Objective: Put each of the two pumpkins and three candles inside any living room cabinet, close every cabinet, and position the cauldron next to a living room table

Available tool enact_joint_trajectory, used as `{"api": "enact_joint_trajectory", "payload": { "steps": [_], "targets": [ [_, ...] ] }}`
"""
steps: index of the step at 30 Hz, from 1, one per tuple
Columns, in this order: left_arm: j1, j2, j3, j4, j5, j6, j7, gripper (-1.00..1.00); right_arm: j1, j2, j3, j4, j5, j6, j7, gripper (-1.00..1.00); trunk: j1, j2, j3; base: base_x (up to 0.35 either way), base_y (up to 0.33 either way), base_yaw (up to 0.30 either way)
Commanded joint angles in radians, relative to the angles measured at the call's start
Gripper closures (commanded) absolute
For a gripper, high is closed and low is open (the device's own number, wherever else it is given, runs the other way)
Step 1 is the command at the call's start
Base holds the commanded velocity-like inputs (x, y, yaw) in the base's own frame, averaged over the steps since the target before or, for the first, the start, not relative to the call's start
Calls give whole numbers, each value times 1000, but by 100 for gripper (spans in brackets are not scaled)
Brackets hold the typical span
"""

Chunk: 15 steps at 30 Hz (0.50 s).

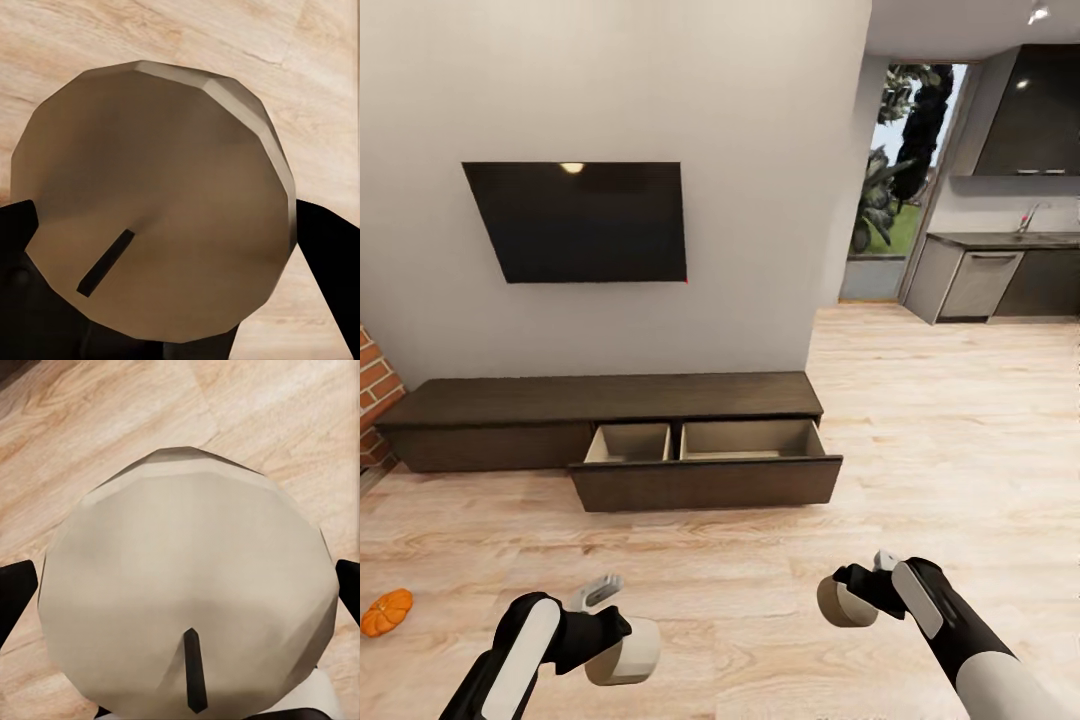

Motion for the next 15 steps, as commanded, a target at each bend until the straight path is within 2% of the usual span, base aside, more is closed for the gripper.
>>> {"api": "enact_joint_trajectory", "payload": {
  "steps": [1,9,15],
  "targets": [
    [0,0,0,0,0,0,0,100,0,0,0,0,-1,-1,0,100,-4,7,3,0,0,-42],
    [0,0,0,0,-1,0,0,100,0,0,4,0,-1,-6,-1,100,-35,63,27,0,0,-9],
    [0,0,0,0,-2,0,-1,100,0,-1,4,1,2,-4,-1,100,-35,63,27,0,0,0]
  ]
}}
